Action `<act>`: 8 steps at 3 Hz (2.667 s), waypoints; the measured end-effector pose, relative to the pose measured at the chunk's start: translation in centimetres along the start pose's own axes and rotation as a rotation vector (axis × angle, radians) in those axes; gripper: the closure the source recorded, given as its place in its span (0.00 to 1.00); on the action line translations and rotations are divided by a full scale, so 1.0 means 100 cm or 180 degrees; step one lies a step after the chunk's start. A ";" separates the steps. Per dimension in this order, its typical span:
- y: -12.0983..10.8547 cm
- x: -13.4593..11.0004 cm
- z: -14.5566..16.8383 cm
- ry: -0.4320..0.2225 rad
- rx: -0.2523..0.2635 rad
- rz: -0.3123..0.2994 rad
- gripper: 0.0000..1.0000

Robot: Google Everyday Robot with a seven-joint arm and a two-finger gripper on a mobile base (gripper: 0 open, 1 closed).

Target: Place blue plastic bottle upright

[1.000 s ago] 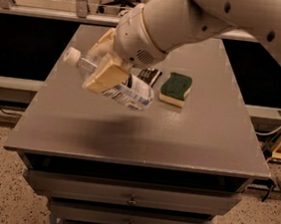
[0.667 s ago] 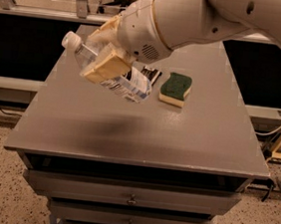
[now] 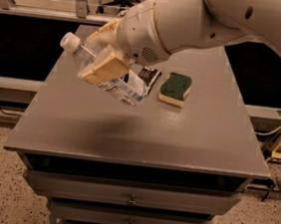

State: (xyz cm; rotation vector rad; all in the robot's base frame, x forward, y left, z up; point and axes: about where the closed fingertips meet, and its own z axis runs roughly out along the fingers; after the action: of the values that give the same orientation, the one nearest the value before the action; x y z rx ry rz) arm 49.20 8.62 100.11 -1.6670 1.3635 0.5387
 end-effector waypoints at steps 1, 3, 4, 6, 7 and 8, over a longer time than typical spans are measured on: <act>0.001 0.012 0.008 -0.0457 0.0027 0.0215 1.00; -0.003 0.009 -0.019 -0.1670 0.0189 0.0709 1.00; -0.004 0.012 -0.028 -0.1927 0.0207 0.0845 1.00; -0.001 0.030 -0.024 -0.2005 0.0250 0.0955 1.00; 0.002 0.040 -0.013 -0.1963 0.0289 0.0942 0.82; 0.005 0.049 -0.005 -0.2073 0.0347 0.0949 0.59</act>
Offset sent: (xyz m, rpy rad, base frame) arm 0.0072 -0.0341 0.0087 0.6923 0.1991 0.0301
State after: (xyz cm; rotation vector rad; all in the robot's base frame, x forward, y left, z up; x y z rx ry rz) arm 50.05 5.52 96.37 -1.0587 1.1206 1.0524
